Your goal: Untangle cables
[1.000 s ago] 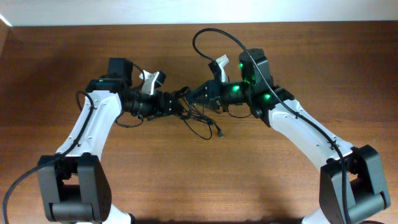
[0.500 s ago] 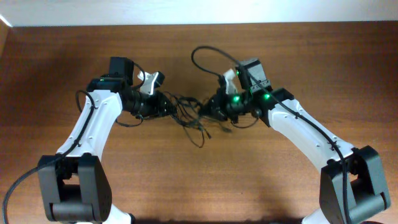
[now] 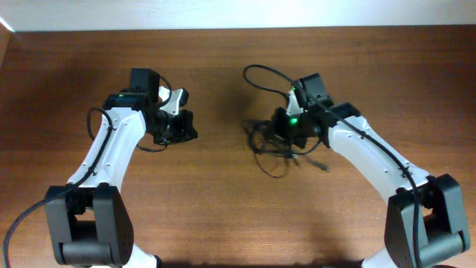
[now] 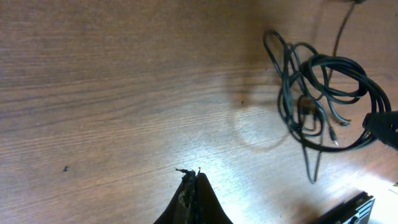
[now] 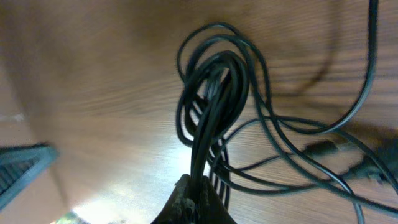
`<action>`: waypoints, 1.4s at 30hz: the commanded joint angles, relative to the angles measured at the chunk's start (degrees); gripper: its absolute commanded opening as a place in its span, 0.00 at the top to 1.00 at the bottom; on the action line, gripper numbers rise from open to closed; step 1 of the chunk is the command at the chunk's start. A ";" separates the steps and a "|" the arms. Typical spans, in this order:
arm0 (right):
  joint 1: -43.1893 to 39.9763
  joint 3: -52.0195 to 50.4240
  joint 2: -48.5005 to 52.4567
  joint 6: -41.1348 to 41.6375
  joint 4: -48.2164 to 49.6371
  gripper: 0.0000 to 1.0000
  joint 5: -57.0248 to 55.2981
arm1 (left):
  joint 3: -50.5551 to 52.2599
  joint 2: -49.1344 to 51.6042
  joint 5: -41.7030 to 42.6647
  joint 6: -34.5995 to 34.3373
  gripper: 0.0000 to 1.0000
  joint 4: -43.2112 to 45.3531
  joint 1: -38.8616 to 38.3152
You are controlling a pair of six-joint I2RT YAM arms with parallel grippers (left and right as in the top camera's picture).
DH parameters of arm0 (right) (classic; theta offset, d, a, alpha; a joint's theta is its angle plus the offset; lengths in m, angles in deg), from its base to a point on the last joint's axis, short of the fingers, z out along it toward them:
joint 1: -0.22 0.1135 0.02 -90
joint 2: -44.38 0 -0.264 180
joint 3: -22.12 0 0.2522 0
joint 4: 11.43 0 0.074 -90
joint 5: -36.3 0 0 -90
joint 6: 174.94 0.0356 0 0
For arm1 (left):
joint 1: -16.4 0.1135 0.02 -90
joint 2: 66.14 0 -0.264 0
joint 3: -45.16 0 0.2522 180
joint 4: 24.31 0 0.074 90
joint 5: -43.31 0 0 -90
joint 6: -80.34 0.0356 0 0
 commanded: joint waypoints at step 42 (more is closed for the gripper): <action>2.25 0.39 -1.79 -14.53 17.81 0.96 36.04 | -0.22 0.39 16.37 -18.97 0.69 3.80 3.82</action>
